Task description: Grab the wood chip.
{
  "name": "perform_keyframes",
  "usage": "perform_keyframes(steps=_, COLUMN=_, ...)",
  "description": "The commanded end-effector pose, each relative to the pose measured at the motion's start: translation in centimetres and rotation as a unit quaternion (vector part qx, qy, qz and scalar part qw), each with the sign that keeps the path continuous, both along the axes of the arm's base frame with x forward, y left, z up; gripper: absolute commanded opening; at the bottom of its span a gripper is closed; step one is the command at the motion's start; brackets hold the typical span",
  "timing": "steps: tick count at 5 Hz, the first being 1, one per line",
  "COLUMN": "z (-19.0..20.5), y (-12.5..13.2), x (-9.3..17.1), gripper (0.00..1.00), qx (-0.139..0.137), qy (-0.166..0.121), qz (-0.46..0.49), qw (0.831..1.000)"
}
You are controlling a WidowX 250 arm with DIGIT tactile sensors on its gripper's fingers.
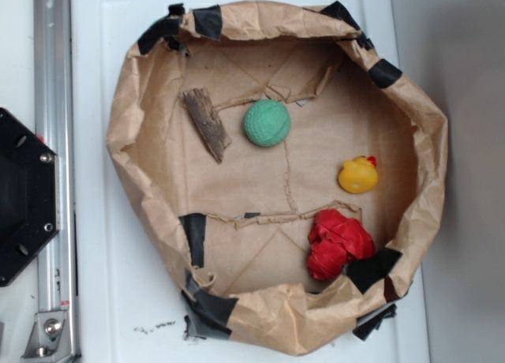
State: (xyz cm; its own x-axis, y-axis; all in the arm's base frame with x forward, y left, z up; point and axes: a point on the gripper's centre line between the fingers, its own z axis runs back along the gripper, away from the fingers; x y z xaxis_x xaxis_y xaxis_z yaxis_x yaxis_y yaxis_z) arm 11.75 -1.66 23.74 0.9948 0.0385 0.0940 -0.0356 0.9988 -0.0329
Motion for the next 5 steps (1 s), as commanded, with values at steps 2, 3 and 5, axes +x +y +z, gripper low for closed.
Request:
perform_keyframes(steps=2, z=-4.1, y=2.5, x=5.0, gripper=1.0, qx=0.066, qy=0.005, qz=-0.023, qw=0.998)
perform_keyframes(steps=3, z=-6.3, y=2.6, x=9.9, gripper=1.0, qx=0.093, qy=0.011, qz=-0.079, qw=0.992)
perform_keyframes(steps=5, z=-12.9, y=5.2, x=15.6, gripper=1.0, qx=0.095, qy=0.064, qz=-0.167, qw=0.979)
